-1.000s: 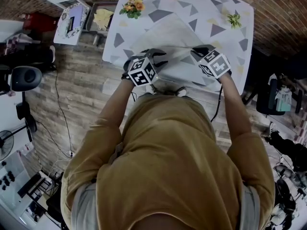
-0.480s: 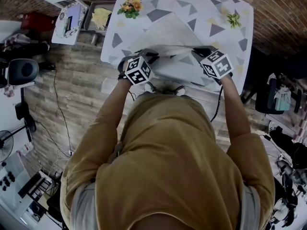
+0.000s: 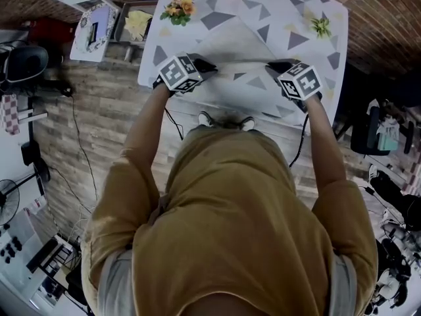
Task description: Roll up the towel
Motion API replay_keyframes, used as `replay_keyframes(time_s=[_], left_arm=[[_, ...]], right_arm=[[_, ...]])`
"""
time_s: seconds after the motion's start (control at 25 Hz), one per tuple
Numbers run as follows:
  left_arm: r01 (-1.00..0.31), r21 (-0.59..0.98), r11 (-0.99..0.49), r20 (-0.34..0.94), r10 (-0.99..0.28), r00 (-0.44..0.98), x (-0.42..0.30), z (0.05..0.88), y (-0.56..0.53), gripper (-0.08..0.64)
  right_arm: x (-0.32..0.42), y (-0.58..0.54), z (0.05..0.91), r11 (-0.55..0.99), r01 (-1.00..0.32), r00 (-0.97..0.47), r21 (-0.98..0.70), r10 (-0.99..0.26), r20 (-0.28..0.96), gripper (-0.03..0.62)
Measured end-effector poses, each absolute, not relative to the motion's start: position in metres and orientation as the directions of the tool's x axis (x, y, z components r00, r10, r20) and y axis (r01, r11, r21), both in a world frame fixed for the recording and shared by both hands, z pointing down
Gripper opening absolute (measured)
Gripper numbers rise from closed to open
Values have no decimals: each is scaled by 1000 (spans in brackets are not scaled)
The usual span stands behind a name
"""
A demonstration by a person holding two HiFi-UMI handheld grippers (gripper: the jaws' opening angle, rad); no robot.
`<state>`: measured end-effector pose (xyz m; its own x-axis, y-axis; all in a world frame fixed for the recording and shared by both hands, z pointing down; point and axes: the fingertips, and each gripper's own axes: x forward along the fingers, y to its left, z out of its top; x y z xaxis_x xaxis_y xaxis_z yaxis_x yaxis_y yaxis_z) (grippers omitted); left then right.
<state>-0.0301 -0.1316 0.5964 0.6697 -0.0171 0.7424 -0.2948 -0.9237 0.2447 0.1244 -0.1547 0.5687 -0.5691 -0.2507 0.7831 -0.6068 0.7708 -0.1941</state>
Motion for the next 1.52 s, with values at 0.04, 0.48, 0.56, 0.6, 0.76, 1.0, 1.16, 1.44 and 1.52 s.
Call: replay_keyframes(time_s=[0.04, 0.48, 0.56, 0.6, 0.76, 1.0, 1.16, 1.44, 1.52], left_arm=[[-291, 253, -922, 745, -6, 667, -30, 596, -134, 87], [-289, 352, -890, 790, 118, 601, -33, 609, -153, 86], [-290, 347, -892, 804, 124, 582, -34, 610, -159, 87], [-284, 335, -898, 814, 124, 568, -35, 610, -162, 87], [-253, 274, -928, 853, 112, 510, -35, 611, -173, 87], [-266, 158, -951, 889, 19, 458, -35, 622, -191, 89], [-277, 112, -954, 892, -26, 451, -36, 630, -196, 89], [-302, 225, -927, 875, 56, 481, -39, 637, -187, 87], [-313, 243, -918, 874, 68, 482, -41, 637, -189, 89]], right_arm=[[125, -156, 571, 766, -611, -565, -201, -244, 788, 40], [129, -164, 593, 767, -602, -507, -221, -152, 849, 40], [130, -166, 595, 772, -597, -497, -215, -146, 855, 40], [131, -167, 596, 776, -595, -490, -209, -144, 860, 40], [134, -169, 603, 798, -579, -446, -166, -140, 884, 40], [134, -179, 610, 829, -553, -396, -81, -176, 901, 41], [132, -182, 615, 847, -530, -384, -40, -198, 902, 41], [135, -186, 622, 846, -533, -362, -4, -223, 905, 41], [134, -189, 621, 844, -537, -362, 6, -236, 902, 43]])
